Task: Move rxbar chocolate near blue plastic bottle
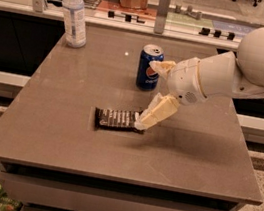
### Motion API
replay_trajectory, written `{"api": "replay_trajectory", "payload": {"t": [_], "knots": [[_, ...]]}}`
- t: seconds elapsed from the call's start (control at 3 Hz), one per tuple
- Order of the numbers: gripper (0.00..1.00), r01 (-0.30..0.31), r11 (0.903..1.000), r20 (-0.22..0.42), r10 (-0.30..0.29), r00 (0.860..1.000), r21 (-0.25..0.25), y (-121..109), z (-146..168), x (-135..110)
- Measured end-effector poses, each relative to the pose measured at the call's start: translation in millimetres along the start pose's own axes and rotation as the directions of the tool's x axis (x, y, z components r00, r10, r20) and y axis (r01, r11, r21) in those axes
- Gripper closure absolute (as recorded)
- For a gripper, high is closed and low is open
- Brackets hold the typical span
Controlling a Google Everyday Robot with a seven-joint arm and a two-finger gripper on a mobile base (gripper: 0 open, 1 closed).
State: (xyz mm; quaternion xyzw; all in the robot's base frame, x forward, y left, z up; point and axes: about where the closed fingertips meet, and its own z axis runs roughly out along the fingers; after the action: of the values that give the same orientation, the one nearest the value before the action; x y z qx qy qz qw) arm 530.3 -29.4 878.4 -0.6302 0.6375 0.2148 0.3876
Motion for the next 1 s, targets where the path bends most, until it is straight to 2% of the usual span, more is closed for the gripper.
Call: {"api": "replay_trajectory", "payload": {"t": [0.33,1.0], "knots": [[0.00,0.009,0.9998,0.017,-0.009,1.000,-0.015,2.0,25.0,4.0],[0.00,-0.021,0.9987,0.001,0.021,1.000,-0.047,40.1,38.3,28.4]]}}
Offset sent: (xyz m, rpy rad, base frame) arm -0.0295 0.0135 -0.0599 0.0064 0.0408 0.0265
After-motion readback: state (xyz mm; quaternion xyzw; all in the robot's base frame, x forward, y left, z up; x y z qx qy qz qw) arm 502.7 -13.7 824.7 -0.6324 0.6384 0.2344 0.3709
